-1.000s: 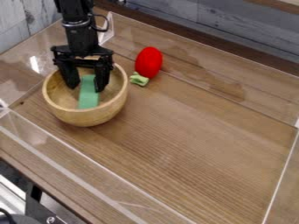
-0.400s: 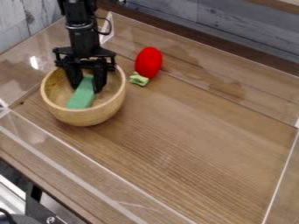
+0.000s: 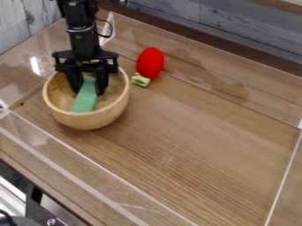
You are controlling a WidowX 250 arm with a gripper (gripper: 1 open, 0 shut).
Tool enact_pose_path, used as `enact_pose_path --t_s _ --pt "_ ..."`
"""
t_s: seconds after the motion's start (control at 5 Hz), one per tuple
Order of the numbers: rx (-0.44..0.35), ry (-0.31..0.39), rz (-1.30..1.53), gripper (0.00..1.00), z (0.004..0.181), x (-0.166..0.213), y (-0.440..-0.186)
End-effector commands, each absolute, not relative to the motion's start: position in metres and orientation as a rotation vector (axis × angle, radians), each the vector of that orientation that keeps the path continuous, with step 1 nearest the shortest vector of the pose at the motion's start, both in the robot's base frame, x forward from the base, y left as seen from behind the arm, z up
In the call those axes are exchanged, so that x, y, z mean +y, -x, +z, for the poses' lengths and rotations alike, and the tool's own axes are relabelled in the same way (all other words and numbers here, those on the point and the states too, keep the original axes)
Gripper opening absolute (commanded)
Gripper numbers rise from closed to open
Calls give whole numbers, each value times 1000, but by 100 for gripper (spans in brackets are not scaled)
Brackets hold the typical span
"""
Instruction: Remove the green block from the brown bowl and put it on the table
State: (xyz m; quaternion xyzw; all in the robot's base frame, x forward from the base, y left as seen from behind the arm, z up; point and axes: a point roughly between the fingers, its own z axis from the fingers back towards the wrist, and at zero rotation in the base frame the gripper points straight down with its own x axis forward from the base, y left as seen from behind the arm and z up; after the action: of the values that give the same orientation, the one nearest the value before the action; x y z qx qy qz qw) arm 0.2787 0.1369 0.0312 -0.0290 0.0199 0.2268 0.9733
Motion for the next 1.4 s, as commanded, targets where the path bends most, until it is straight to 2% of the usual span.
enact_pose_path --t_s 0.0,0.2,0.4,0.6,1.0,1.2 --pt "-33 59 451 100 61 128 -286" --pt "-34 59 449 0 61 120 -287" --pt "-38 59 457 0 54 124 -286" --pt "-74 71 439 0 65 122 -288" --pt "-142 108 442 0 103 113 -278" --pt "-138 105 441 100 96 112 -265"
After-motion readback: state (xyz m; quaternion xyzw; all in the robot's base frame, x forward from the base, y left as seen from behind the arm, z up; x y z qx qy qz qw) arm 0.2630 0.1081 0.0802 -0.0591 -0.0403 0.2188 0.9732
